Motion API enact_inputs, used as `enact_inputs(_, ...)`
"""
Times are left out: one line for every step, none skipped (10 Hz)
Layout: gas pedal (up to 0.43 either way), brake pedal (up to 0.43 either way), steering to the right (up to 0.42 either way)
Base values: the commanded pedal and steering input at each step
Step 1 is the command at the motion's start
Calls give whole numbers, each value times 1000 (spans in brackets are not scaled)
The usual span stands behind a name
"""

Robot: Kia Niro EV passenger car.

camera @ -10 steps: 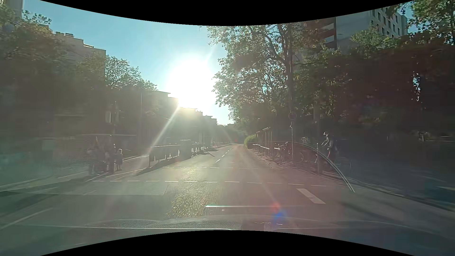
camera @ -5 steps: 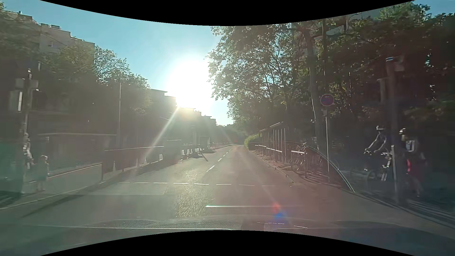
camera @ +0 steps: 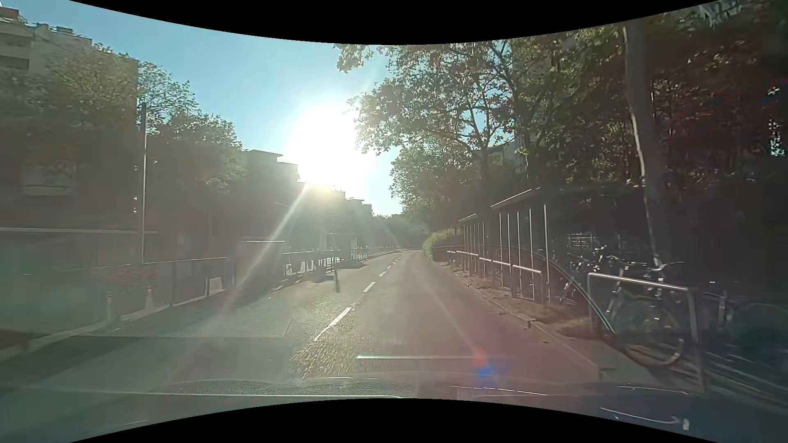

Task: Follow the waypoints while adhering to traffic rules and regulations

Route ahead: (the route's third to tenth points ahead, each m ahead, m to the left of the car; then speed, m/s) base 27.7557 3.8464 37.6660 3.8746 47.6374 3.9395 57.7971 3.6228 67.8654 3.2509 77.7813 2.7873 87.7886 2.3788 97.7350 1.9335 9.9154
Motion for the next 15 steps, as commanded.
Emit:
enact_inputs(209, 0, 4)
enact_inputs(209, 0, 4)
enact_inputs(209, 0, 4)
enact_inputs(209, 0, 4)
enact_inputs(209, 0, 4)
enact_inputs(209, 0, 4)
enact_inputs(209, 0, 4)
enact_inputs(209, 0, 4)
enact_inputs(209, 0, 4)
enact_inputs(197, 0, 4)
enact_inputs(197, 0, 4)
enact_inputs(197, 0, 4)
enact_inputs(189, 0, 4)
enact_inputs(177, 0, 4)
enact_inputs(169, 0, 5)
